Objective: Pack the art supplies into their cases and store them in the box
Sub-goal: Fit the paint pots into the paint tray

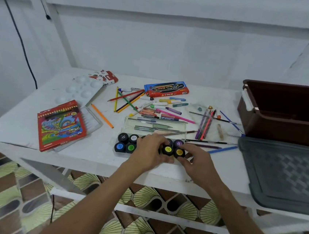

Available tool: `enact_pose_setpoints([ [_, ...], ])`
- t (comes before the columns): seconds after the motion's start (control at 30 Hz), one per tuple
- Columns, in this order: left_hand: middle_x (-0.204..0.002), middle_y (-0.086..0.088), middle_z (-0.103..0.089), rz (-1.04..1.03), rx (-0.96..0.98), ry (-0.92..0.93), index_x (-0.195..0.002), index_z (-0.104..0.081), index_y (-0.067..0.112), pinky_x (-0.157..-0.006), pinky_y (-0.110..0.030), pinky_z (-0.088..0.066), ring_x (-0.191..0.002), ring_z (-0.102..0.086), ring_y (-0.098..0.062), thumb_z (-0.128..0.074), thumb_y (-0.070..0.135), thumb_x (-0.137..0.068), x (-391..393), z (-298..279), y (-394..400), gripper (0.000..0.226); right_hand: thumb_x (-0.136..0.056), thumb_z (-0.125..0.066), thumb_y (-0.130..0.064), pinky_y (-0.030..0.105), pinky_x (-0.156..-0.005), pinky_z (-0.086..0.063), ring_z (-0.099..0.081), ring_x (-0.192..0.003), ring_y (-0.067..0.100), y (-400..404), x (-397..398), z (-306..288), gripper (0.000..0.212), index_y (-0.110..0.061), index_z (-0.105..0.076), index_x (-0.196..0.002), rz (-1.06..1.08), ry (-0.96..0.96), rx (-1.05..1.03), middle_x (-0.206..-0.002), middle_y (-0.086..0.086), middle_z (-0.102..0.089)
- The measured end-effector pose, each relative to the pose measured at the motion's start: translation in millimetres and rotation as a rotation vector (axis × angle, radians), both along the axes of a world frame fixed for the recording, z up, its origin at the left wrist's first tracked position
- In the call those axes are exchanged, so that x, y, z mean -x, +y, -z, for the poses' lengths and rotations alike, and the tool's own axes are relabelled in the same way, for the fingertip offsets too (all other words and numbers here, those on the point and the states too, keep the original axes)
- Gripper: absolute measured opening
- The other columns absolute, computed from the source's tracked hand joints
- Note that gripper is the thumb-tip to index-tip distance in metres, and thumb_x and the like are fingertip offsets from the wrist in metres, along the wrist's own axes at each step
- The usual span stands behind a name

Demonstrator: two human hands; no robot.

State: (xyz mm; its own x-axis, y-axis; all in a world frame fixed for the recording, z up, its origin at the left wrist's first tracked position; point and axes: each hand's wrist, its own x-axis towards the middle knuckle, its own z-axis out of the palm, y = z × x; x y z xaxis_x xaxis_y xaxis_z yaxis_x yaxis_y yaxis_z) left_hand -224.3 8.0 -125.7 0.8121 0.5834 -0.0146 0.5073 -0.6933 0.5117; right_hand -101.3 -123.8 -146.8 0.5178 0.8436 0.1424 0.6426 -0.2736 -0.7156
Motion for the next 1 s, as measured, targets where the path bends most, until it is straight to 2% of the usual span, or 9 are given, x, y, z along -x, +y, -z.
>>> enact_pose_setpoints([
  [0.1,-0.095,0.009,-0.051,0.017,-0.037,0.052,-0.105,-0.062,0.026,-0.085,-0.040,-0.037,-0.099,-0.051,-0.019,-0.075,0.056,-0.068,-0.9,0.1,-0.7,0.049,-0.082,-0.069,-0.005,0.002,-0.072,-0.037,-0.055,-0.083,0.012,1.4,1.1,2.0,0.030,-0.007,-0.067,-0.112,-0.009,-0.022,0.016,-0.114,0.003,-0.061],
  [0.27,-0.125,0.001,-0.051,0.040,-0.081,0.098,-0.121,-0.060,0.027,-0.096,-0.045,-0.037,-0.116,-0.046,-0.024,-0.069,0.059,-0.073,-2.0,8.2,2.0,0.059,-0.082,-0.071,-0.012,0.003,-0.070,-0.035,-0.051,-0.080,0.006,0.6,0.9,3.0,0.027,-0.009,-0.069,-0.108,0.002,-0.045,0.029,-0.108,0.000,-0.057],
  [0.4,-0.104,0.001,-0.054,0.038,0.026,-0.057,-0.113,-0.065,0.025,-0.081,-0.031,-0.043,-0.100,-0.052,-0.019,-0.069,0.056,-0.075,5.5,8.8,9.1,0.050,-0.081,-0.072,-0.023,0.009,-0.062,-0.037,-0.053,-0.076,0.006,-2.4,-1.6,-1.9,0.030,-0.015,-0.069,-0.110,0.032,-0.009,0.032,-0.101,-0.003,-0.056],
  [0.5,-0.106,-0.002,-0.055,-0.094,0.023,-0.140,-0.114,-0.065,0.021,-0.084,-0.031,-0.045,-0.101,-0.052,-0.018,-0.067,0.042,-0.083,11.0,-2.4,31.6,0.038,-0.083,-0.070,-0.023,0.008,-0.062,-0.039,-0.055,-0.073,0.004,7.0,-9.3,-14.9,0.029,-0.013,-0.069,-0.110,0.071,-0.001,-0.016,-0.100,-0.001,-0.061],
  [0.63,-0.121,-0.014,-0.054,-0.376,0.025,-0.082,-0.123,-0.058,0.015,-0.092,-0.033,-0.043,-0.109,-0.054,-0.026,-0.065,0.031,-0.083,23.5,-6.7,90.6,0.044,-0.087,-0.065,-0.024,0.010,-0.070,-0.040,-0.057,-0.071,0.003,35.9,-28.0,-27.6,0.033,-0.010,-0.064,-0.117,0.160,-0.002,0.003,-0.108,0.003,-0.064],
  [0.73,-0.128,-0.016,-0.055,-0.487,0.111,0.075,-0.127,-0.055,0.007,-0.092,-0.032,-0.043,-0.115,-0.054,-0.029,-0.064,0.030,-0.085,34.2,-5.0,125.8,0.049,-0.086,-0.064,-0.024,0.021,-0.086,-0.040,-0.059,-0.100,0.018,54.6,-39.9,-25.1,0.048,-0.003,-0.055,-0.128,0.183,0.017,0.130,-0.119,0.012,-0.062],
  [0.8,-0.101,-0.011,-0.061,-0.476,0.164,0.143,-0.101,-0.064,0.009,-0.077,-0.031,-0.044,-0.103,-0.055,-0.029,-0.062,0.030,-0.086,37.9,-6.2,136.6,0.025,-0.085,-0.063,-0.023,0.032,-0.090,-0.046,-0.060,-0.102,0.026,64.6,-43.0,-22.9,0.049,0.004,-0.055,-0.125,0.194,0.032,0.222,-0.111,0.016,-0.064],
  [0.87,-0.075,-0.005,-0.051,-0.457,0.241,0.138,-0.075,-0.057,0.014,-0.060,-0.029,-0.039,-0.082,-0.051,-0.024,-0.062,0.029,-0.086,38.7,-5.4,142.6,0.020,-0.084,-0.063,-0.021,0.040,-0.085,-0.051,-0.062,-0.093,0.030,71.8,-44.4,-21.5,0.043,0.009,-0.058,-0.115,0.214,0.034,0.280,-0.100,0.019,-0.066],
  [1.0,-0.091,-0.009,-0.062,-0.446,0.358,0.097,-0.101,-0.070,0.007,-0.053,-0.024,-0.042,-0.077,-0.055,-0.021,-0.065,0.027,-0.087,40.8,-2.5,146.6,0.025,-0.083,-0.065,-0.015,0.044,-0.085,-0.051,-0.062,-0.097,0.034,80.8,-49.4,-18.3,0.039,0.013,-0.060,-0.109,0.250,0.028,0.340,-0.105,0.026,-0.065],
])
